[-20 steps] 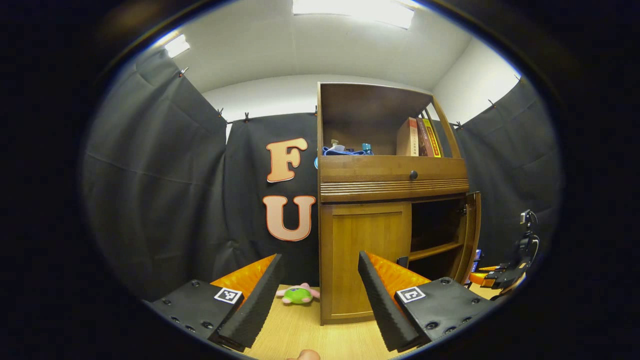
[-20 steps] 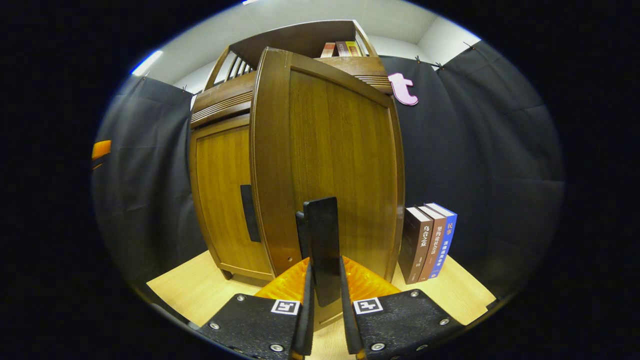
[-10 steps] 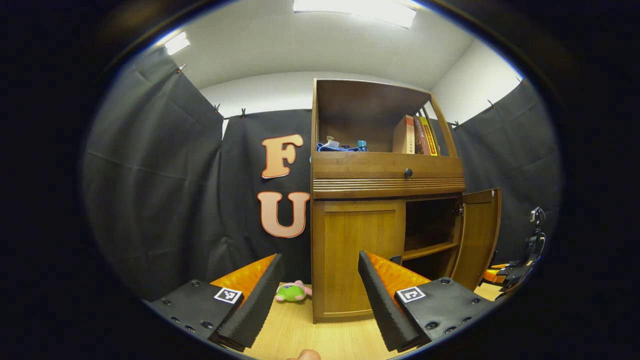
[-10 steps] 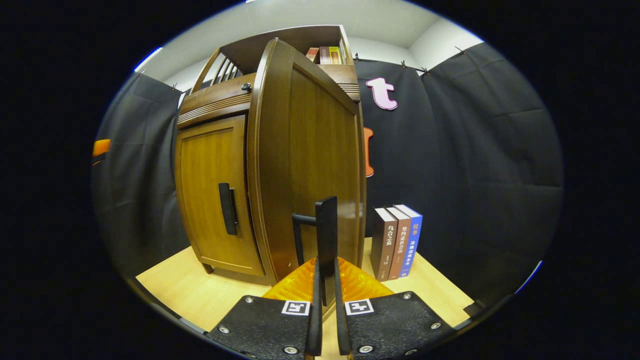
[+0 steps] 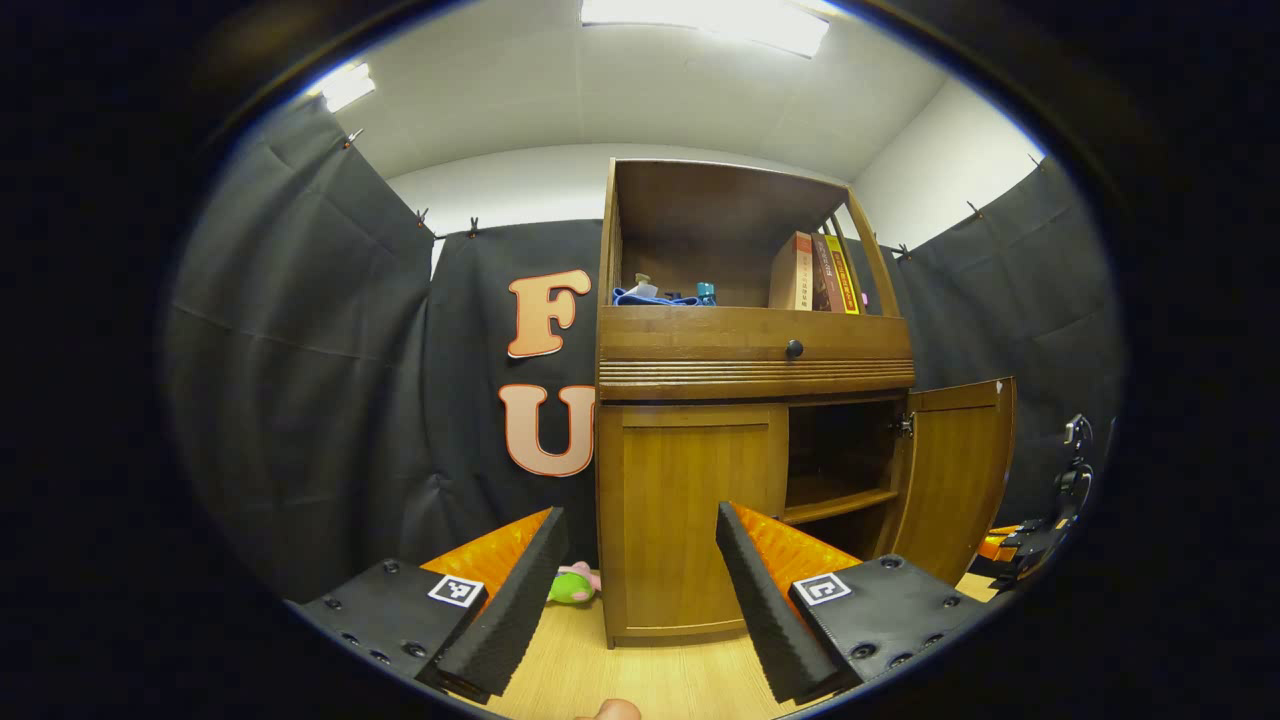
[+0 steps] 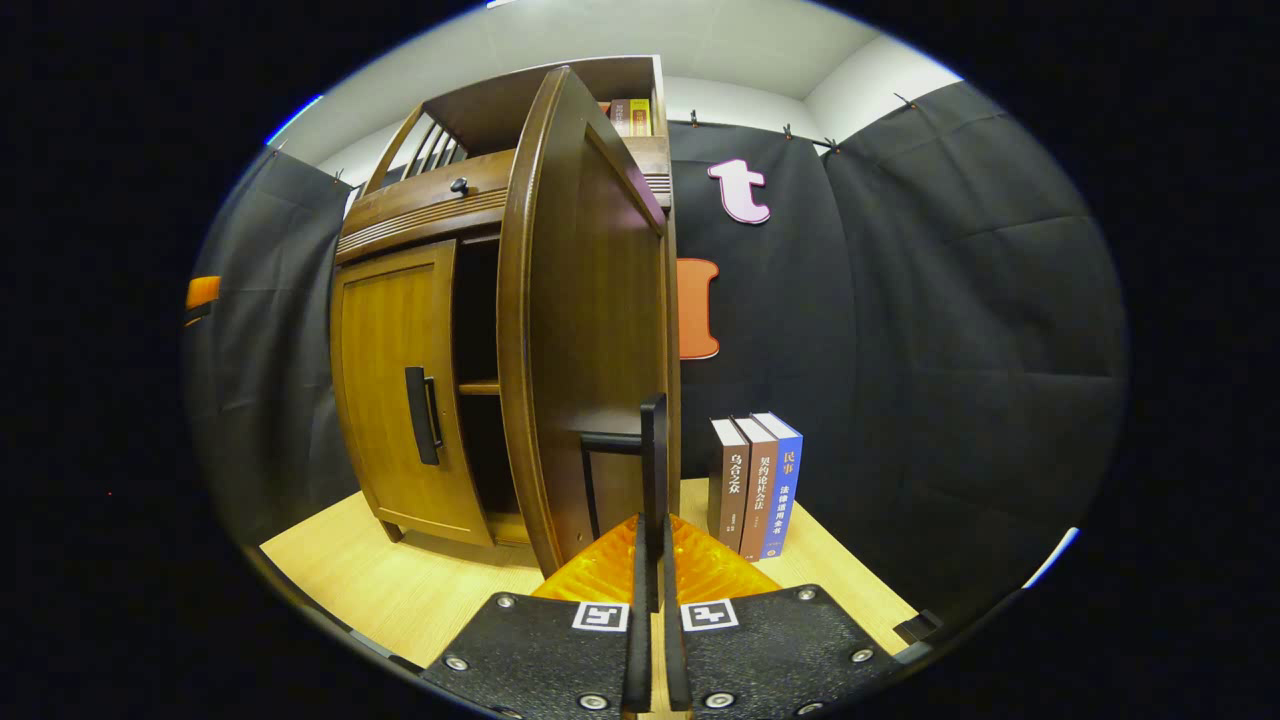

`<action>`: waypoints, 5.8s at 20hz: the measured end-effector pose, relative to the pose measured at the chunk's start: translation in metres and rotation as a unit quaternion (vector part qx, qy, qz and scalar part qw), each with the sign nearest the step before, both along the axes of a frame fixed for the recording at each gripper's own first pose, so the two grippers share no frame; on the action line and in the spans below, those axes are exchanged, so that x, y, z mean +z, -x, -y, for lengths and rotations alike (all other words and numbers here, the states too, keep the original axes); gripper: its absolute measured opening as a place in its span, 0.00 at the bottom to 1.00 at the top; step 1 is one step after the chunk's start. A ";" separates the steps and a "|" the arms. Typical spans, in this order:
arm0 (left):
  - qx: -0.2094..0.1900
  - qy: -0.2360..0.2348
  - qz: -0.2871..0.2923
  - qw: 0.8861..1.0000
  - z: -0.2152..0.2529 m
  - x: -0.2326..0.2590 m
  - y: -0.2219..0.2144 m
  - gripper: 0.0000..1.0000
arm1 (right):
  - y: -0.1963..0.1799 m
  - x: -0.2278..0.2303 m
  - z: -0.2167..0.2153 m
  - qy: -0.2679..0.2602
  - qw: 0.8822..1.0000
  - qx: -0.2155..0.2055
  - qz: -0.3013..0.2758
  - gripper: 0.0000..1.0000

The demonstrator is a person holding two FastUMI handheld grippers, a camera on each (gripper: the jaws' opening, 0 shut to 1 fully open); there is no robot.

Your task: Open the right door of the double-door shoe cabinet with the right hand, and open the left door with the left hand.

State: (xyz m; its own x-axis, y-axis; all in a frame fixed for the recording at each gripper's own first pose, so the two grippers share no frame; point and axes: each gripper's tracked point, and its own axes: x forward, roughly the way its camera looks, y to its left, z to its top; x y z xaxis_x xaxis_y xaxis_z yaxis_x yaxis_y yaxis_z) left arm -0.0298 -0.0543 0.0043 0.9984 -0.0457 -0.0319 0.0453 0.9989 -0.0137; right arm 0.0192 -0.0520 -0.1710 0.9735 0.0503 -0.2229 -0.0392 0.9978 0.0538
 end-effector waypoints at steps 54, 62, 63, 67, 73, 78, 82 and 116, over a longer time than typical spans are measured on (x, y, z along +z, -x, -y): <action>-0.068 0.051 -0.095 0.992 0.191 -0.226 -0.247 0.54 | 0.052 0.054 0.148 0.001 0.987 -0.148 0.066 0.81; -0.095 0.041 -0.122 0.987 0.190 -0.227 -0.227 0.28 | 0.062 0.067 0.134 0.004 0.987 -0.148 0.069 0.81; -0.100 0.043 -0.122 0.987 0.189 -0.225 -0.221 0.29 | 0.065 0.070 0.132 0.006 0.987 -0.148 0.069 0.81; -0.129 0.049 -0.126 0.982 0.182 -0.217 -0.194 0.28 | 0.076 0.084 0.115 0.007 0.987 -0.142 0.078 0.81; -0.161 0.049 -0.128 0.977 0.162 -0.206 -0.148 0.29 | 0.083 0.098 0.082 -0.007 0.989 -0.122 0.082 0.81; -0.170 0.047 -0.130 0.976 0.139 -0.200 -0.113 0.29 | 0.078 0.092 0.056 -0.009 0.992 -0.103 0.075 0.81; -0.174 0.045 -0.127 0.975 0.118 -0.193 -0.092 0.28 | 0.074 0.088 0.033 -0.016 0.993 -0.085 0.075 0.81; -0.028 0.028 -0.131 0.991 -0.112 -0.191 -0.032 0.07 | 0.033 0.069 -0.123 -0.030 0.996 0.046 0.073 0.81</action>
